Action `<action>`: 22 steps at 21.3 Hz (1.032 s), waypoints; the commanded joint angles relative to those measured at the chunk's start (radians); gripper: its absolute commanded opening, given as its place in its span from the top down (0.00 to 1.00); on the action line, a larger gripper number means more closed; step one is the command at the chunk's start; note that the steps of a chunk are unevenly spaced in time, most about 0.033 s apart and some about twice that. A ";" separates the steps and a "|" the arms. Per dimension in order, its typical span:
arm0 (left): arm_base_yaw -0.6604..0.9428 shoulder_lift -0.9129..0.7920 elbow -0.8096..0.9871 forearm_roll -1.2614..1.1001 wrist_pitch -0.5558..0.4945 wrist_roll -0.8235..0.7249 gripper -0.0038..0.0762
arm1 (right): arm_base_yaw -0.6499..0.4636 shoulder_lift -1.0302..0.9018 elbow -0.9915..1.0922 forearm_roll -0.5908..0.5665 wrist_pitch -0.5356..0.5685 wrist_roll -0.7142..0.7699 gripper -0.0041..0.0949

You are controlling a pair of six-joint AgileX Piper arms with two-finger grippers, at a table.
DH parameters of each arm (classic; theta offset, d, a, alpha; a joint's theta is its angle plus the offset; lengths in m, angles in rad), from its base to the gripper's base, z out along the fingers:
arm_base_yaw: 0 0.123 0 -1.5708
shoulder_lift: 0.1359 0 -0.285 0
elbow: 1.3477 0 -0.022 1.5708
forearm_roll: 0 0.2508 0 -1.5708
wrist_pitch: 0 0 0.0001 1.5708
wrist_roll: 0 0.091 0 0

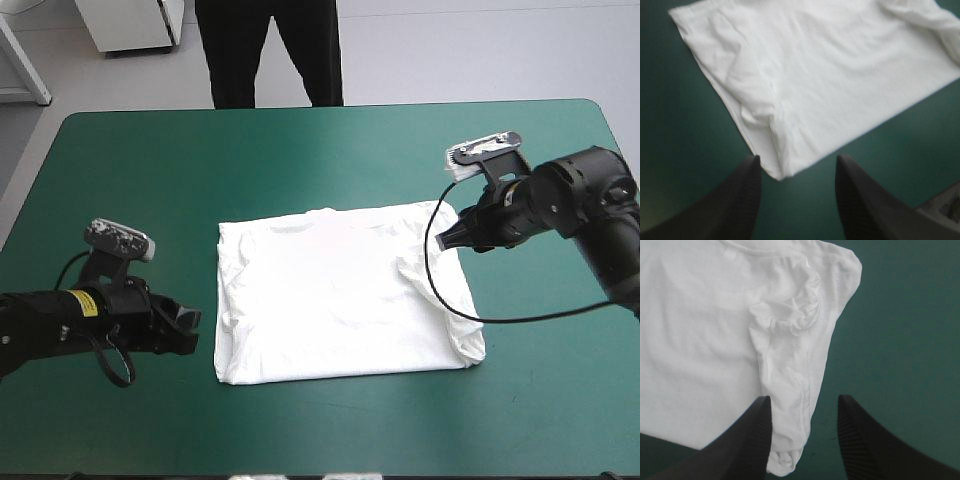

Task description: Fold the cloth

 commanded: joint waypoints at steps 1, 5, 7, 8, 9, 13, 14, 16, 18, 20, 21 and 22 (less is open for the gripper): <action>-0.008 -0.002 0.133 -0.026 0.038 0.018 0.46 | 0.001 -0.127 0.054 -0.041 0.006 0.032 0.54; -0.008 0.085 0.237 -0.006 0.018 0.061 0.42 | 0.001 -0.220 0.222 -0.072 0.006 0.044 0.54; -0.008 0.134 0.250 -0.006 -0.053 0.071 0.42 | 0.001 -0.238 0.277 -0.072 0.006 0.044 0.54; -0.008 0.148 0.250 -0.006 -0.066 0.074 0.42 | 0.001 -0.241 0.289 -0.072 0.006 0.044 0.54; -0.008 0.168 0.250 -0.011 -0.081 0.082 0.42 | 0.001 -0.244 0.300 -0.072 0.006 0.044 0.54; -0.008 0.300 0.250 -0.013 -0.114 0.096 0.41 | 0.001 -0.255 0.358 -0.070 -0.011 0.044 0.54; -0.010 0.321 0.250 -0.013 -0.122 0.097 0.41 | 0.001 -0.255 0.367 -0.070 -0.013 0.050 0.54; -0.039 0.374 0.250 -0.005 -0.160 0.097 0.41 | 0.001 -0.259 0.381 -0.069 -0.021 0.044 0.54; -0.088 0.427 0.250 0.006 -0.191 0.094 0.41 | 0.001 -0.261 0.381 -0.069 -0.027 0.044 0.54; -0.120 0.474 0.250 0.031 -0.225 0.078 0.41 | 0.001 -0.263 0.381 -0.069 -0.027 0.044 0.54; -0.120 0.488 0.250 0.035 -0.233 0.070 0.41 | 0.001 -0.263 0.381 -0.069 -0.025 0.044 0.54; -0.120 0.501 0.250 0.042 -0.235 0.065 0.41 | 0.001 -0.263 0.381 -0.069 -0.025 0.044 0.54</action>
